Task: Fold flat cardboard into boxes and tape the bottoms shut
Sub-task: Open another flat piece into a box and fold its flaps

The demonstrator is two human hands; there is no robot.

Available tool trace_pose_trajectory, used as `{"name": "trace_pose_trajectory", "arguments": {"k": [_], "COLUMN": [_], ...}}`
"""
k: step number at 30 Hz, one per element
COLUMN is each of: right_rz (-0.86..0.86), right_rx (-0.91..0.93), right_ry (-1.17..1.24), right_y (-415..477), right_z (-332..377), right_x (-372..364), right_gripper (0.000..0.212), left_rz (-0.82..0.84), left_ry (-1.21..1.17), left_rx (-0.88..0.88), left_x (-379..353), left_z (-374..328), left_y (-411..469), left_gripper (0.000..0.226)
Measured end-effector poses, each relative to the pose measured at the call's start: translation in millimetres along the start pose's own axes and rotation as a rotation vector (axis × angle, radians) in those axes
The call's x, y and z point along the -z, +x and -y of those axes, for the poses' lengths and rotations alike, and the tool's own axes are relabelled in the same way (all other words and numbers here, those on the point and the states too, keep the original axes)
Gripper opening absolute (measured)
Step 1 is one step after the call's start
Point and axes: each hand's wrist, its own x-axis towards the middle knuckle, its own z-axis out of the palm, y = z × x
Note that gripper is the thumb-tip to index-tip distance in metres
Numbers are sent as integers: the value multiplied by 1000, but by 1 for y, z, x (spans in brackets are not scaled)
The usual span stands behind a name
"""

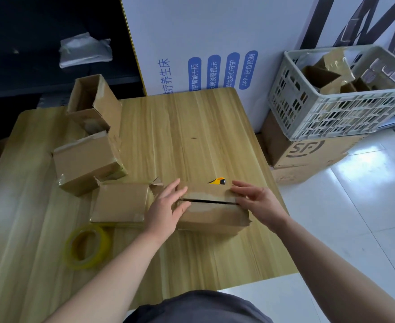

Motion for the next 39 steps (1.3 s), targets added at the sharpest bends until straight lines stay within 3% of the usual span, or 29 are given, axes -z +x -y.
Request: {"name": "trace_pose_trajectory", "arguments": {"k": [5,9,11,14,18,22,26,29,33,39], "right_rz": [-45,-110,-168,-238,-55,-66,-55,-75,-108,-125], "right_rx": [-14,18,68,165,320,396,380,365,349,350], "right_ry": [139,93,-36,-415,-690,-939,-1079,-1117,-1144,-1151], "right_y": [1,-1,-1,5,5,4,1,1,3,5], "right_z": [-10,-10,-6,5,13,3,1,5,7,7], "right_x": [-7,-15,-20,-31,-65,-77,-80,-82,-83,-84], "right_gripper": [32,32,25,19,43,56,79,79,72,70], "left_rz": [-1,-41,-63,-88,-77,-18,170,72,-108,12], "left_ry": [-30,-161,-172,-158,-120,-89,-83,-42,56,453], "left_rx": [-18,4,2,-3,4,6,0,19,168,596], "left_x": [-1,-6,-9,-12,-12,-5,12,25,47,79], "left_z": [3,8,7,5,5,3,4,12,33,96], "left_y": [-3,-5,-8,-10,-9,-7,-7,-13,-30,-67], "left_gripper": [36,30,29,28,29,32,43,38,19,23]}}
